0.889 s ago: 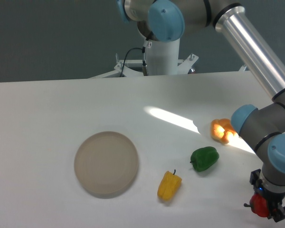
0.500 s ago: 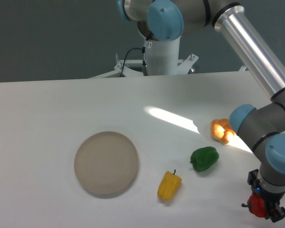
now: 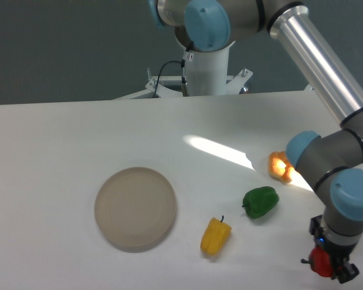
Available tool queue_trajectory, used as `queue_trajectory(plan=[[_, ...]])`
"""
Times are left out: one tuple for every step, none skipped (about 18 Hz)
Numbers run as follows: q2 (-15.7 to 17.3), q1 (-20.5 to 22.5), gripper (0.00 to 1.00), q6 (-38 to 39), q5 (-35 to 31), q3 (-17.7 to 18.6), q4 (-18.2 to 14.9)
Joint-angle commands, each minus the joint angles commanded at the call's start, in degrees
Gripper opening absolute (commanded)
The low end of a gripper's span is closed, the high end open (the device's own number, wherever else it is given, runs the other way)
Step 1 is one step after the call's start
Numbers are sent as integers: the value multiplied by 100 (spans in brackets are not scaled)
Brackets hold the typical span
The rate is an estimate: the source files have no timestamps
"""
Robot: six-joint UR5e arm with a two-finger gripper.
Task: Place the red pepper on the plate
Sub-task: 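Hold the red pepper in the gripper and begin lifting it, then carry the red pepper across the table over the beige plate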
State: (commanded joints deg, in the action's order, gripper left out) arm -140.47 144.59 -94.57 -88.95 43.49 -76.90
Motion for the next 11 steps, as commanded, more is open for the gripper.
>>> queue_trajectory(plan=[[210,-96,63,131,88,245,-35],[369,-167,63,263,97,430,-36],[510,-290,63,395,98,606,-36],[659,-413,63,526,98,782,-36],[826,-501,63,676,98,993,-36],[993,-615,63,834,106,1178,-27],[1134,-738,63,1009,106,1327,-27],[1257,-869,63,1194,98,1459,-36],[1372,-993,63,1370,98,1617,-36],[1503,-1107,63,1511,115,1784,-27],[1600,-1239,63,1625,124,1951,-10]])
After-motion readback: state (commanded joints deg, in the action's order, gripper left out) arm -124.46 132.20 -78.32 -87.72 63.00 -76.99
